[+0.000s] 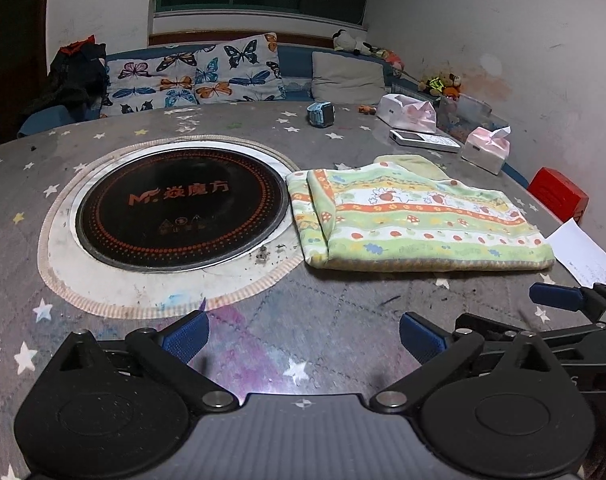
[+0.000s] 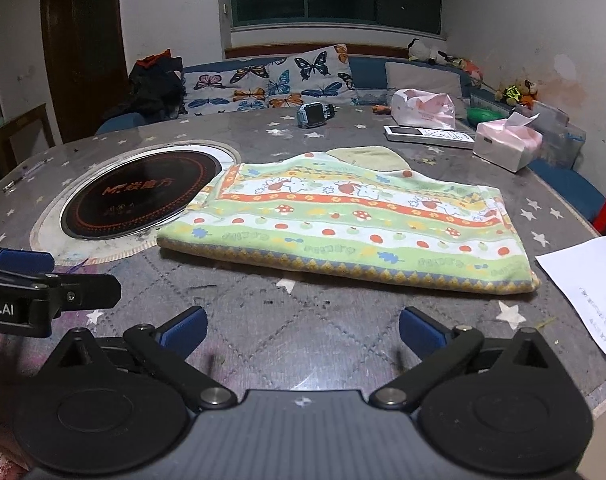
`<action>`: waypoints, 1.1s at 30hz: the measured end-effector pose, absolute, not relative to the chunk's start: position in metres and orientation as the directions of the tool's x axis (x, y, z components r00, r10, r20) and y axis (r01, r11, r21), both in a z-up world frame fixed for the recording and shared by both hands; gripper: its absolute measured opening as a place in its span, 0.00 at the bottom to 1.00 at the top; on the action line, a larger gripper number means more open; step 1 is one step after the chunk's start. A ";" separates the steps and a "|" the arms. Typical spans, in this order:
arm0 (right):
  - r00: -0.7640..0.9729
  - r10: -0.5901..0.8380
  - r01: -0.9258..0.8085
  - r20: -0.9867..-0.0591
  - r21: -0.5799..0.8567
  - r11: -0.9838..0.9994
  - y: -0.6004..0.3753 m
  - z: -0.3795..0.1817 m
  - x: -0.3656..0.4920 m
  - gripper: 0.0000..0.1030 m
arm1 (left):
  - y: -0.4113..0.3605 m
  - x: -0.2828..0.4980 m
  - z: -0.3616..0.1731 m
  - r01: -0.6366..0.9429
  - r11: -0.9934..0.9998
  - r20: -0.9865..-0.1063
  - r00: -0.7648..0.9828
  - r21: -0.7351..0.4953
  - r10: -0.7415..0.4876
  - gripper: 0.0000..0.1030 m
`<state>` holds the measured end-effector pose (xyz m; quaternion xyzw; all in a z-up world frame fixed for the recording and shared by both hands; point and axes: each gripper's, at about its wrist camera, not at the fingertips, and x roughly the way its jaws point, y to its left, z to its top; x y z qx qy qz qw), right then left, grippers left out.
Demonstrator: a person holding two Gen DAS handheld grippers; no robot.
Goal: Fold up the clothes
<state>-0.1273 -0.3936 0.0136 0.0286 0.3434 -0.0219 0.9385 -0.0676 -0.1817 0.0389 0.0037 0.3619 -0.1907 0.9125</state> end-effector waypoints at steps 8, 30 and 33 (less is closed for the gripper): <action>0.763 -0.035 0.077 -0.645 0.037 0.996 -0.393 0.015 -0.131 1.00 | -0.186 -0.073 0.040 0.361 0.924 -0.658 0.666 -0.129 -0.352 1.00; 0.764 -0.038 0.097 -0.644 0.056 0.994 -0.400 0.015 -0.130 1.00 | -0.194 -0.069 0.040 0.353 0.926 -0.675 0.652 -0.131 -0.344 1.00; 0.763 -0.036 0.096 -0.646 0.058 0.994 -0.400 0.014 -0.130 1.00 | -0.194 -0.068 0.041 0.351 0.927 -0.675 0.654 -0.128 -0.341 1.00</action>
